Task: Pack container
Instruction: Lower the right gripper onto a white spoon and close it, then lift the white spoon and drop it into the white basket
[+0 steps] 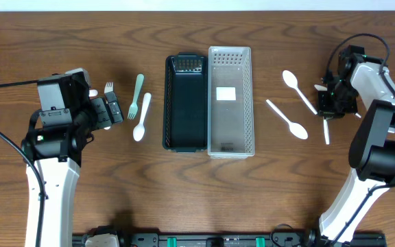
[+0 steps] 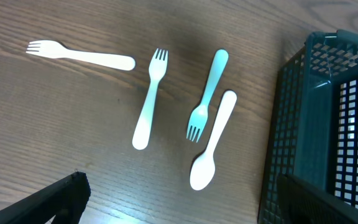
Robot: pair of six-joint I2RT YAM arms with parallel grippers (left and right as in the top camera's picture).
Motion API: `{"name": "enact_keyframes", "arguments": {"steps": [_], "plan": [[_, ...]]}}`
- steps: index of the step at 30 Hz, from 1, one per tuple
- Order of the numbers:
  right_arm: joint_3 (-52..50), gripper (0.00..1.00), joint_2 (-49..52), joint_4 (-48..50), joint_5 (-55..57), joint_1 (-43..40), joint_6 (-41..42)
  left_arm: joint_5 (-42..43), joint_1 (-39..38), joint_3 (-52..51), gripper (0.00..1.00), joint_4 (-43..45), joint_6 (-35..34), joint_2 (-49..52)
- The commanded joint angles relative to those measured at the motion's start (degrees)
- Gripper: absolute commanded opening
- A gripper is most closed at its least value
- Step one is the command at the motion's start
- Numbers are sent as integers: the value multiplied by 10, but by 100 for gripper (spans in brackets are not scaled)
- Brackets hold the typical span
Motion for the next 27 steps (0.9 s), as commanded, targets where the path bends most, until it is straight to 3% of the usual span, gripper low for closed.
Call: {"name": "enact_keyframes", "arguments": {"steps": [1,10,13,16,24,27], "plan": [[12,1,-37,-5,3,4,25,-7,2,12,98,-1,10,4],[7,4,-67,14,3,4,33,-7,2,12,98,-1,10,4],[7,32,-58,19,-1,4,35,-7,2,12,98,-1,10,4],[5,41,-47,25,-1,4,37,-7,2,12,98,-1,10,4],[4,41,-4,34,-4,3,57,-7,2,12,98,-1,10,4],[4,37,14,33,-6,3,60,-7,2,12,98,-1,10,4]]}}
